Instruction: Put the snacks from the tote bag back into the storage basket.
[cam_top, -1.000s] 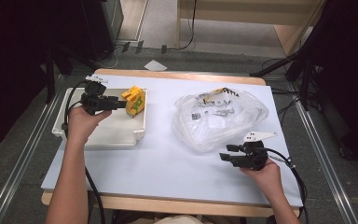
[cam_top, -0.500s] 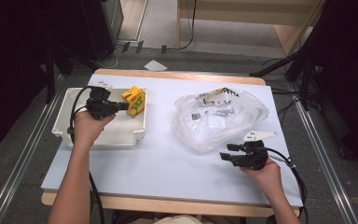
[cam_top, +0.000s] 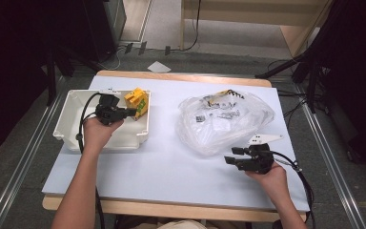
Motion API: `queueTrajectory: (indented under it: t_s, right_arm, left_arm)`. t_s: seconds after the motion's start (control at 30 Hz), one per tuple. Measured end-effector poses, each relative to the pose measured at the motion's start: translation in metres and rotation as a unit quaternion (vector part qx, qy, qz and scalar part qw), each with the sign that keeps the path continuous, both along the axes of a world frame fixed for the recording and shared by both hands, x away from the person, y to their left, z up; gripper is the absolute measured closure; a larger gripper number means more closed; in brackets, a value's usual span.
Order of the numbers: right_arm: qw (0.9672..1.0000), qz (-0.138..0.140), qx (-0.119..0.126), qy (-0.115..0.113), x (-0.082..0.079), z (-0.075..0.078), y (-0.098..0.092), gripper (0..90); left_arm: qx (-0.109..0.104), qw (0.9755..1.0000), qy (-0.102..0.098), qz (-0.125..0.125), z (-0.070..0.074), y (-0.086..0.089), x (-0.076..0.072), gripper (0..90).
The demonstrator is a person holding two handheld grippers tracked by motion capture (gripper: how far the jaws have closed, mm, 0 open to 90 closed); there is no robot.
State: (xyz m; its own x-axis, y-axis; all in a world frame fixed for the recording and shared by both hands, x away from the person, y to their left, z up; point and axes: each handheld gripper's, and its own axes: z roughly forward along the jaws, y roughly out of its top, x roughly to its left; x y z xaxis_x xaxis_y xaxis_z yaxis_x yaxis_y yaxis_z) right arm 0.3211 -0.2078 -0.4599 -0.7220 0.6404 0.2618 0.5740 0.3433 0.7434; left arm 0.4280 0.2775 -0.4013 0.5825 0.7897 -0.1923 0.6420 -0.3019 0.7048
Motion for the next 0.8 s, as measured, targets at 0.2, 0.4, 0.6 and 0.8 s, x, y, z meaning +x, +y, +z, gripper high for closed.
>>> queueTrajectory:
  t_s: [0.2, 0.4, 0.6, 0.8]
  right_arm:
    - [1.0000, 0.001, 0.000, 0.002, -0.001, -0.001, 0.001, 47.2]
    - [1.0000, 0.002, -0.002, 0.000, -0.001, -0.001, 0.001, 47.3]
    - [1.0000, 0.002, -0.004, 0.002, -0.002, -0.001, 0.002, 47.8]
    - [1.0000, 0.003, -0.005, 0.001, -0.002, -0.002, 0.002, 47.9]
  left_arm:
    - [0.005, 1.0000, 0.001, 0.003, -0.006, -0.002, 0.004, 90.0]
    - [-0.012, 0.9998, 0.017, 0.003, -0.016, 0.000, 0.010, 90.0]
    - [-0.012, 0.9998, 0.017, 0.002, -0.018, 0.002, 0.012, 90.0]
    - [-0.001, 0.9998, 0.020, -0.001, -0.021, 0.001, 0.013, 90.0]
